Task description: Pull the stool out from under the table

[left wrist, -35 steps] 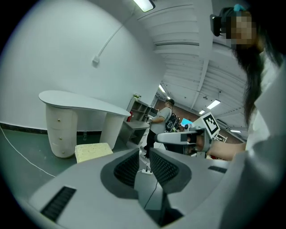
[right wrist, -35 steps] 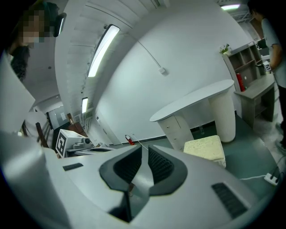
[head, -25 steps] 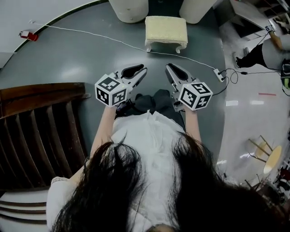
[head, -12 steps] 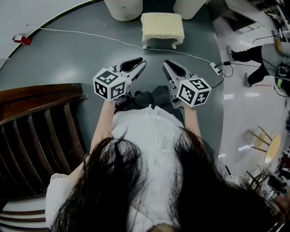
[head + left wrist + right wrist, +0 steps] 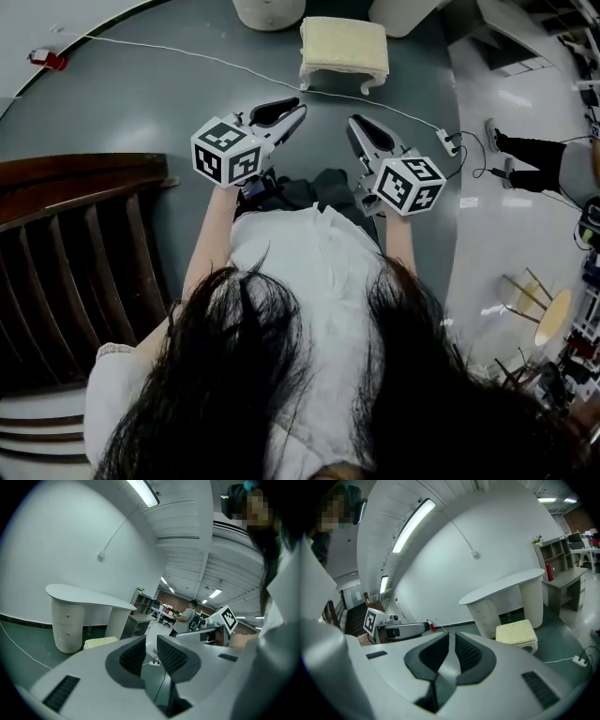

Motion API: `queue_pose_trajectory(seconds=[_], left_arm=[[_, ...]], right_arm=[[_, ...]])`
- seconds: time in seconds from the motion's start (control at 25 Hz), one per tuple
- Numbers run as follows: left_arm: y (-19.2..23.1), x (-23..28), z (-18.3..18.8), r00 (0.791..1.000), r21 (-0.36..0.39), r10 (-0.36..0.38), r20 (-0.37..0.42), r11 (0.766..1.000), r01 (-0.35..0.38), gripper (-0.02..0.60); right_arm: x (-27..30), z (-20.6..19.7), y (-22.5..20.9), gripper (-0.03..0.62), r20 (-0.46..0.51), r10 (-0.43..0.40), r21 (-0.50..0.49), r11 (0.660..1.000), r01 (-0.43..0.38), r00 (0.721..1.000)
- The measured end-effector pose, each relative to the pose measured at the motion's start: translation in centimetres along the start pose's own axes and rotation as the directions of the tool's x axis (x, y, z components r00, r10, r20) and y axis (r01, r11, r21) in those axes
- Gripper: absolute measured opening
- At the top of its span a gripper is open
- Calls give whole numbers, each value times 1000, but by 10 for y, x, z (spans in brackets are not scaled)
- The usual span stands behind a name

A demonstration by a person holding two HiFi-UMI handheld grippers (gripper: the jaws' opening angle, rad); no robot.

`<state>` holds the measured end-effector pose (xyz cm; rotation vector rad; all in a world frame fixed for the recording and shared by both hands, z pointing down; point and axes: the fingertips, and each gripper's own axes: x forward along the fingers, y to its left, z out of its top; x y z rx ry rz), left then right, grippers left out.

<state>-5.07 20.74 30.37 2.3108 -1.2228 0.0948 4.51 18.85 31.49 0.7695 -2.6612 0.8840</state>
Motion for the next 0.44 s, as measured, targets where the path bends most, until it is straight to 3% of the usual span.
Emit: queue_pose_trajectory(seconds=[0.44], left_arm=[[29, -13, 3, 995, -39, 90, 33, 995, -88, 86]], right_arm=[[6, -3, -9, 57, -14, 10, 0, 1000, -10, 1000]])
